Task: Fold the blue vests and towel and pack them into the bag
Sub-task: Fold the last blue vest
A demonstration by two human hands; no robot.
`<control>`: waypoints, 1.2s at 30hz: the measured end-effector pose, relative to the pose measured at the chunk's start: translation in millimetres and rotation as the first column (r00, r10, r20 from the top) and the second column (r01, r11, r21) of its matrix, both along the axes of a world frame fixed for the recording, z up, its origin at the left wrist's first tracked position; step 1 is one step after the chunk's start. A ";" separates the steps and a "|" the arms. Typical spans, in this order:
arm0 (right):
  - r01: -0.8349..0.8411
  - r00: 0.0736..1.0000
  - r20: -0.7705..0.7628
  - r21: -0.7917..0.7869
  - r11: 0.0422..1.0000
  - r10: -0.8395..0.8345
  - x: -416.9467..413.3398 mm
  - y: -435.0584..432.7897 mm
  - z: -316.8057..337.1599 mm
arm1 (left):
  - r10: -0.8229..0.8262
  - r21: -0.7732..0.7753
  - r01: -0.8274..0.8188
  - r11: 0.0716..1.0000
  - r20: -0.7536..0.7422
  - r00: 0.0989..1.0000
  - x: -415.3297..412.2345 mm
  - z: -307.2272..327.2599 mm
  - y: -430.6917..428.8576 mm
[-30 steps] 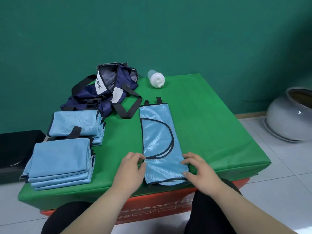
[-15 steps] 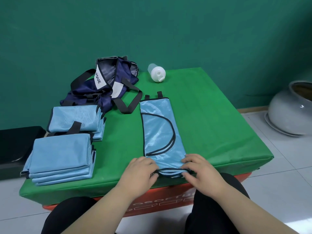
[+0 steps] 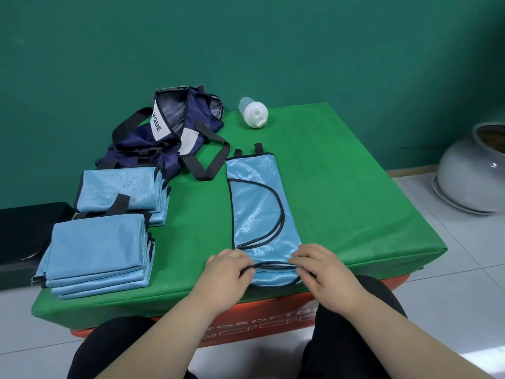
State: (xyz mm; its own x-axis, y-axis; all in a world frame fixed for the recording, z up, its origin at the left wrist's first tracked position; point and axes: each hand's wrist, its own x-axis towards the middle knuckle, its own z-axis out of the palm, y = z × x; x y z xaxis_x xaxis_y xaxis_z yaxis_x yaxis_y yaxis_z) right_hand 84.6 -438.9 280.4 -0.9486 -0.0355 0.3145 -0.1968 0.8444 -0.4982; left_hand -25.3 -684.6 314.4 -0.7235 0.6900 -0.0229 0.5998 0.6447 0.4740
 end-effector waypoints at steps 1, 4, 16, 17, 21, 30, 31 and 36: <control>-0.007 1.000 -0.002 0.017 1.000 0.007 0.6 -0.4 0.6 | 0.002 0.009 -0.002 1.000 -0.018 1.000 0.2 0.2 -0.4; -0.056 0.997 0.050 0.085 0.995 0.052 5.2 -0.7 1.5 | -0.035 -0.002 0.034 0.999 -0.076 0.997 0.5 0.6 -0.8; -0.064 0.998 -0.001 0.176 0.982 0.065 0.5 -1.1 -0.5 | -0.203 -0.128 0.170 0.977 -0.323 0.924 2.4 -10.9 -8.5; -0.055 0.998 0.002 0.143 0.988 0.055 1.3 -1.6 1.0 | -0.174 -0.094 0.152 0.984 -0.303 0.937 1.1 -5.8 -7.0; 0.036 0.999 0.043 -0.069 0.997 -0.033 3.6 -1.1 10.1 | 0.000 0.060 0.004 0.998 -0.069 0.998 -2.3 14.3 -1.3; 0.228 0.964 0.201 -0.291 0.929 -0.174 -8.1 -6.8 16.2 | 0.095 0.140 -0.127 0.982 0.216 0.972 -9.0 28.6 9.4; 0.241 0.960 0.211 -0.299 0.923 -0.182 -9.0 -6.7 16.8 | 0.083 0.151 -0.117 0.982 0.213 0.973 -9.7 27.7 8.6; 0.274 0.949 0.247 -0.324 0.905 -0.199 -14.5 -6.3 19.1 | -0.022 0.082 0.007 0.997 0.192 0.981 -15.5 20.6 -1.2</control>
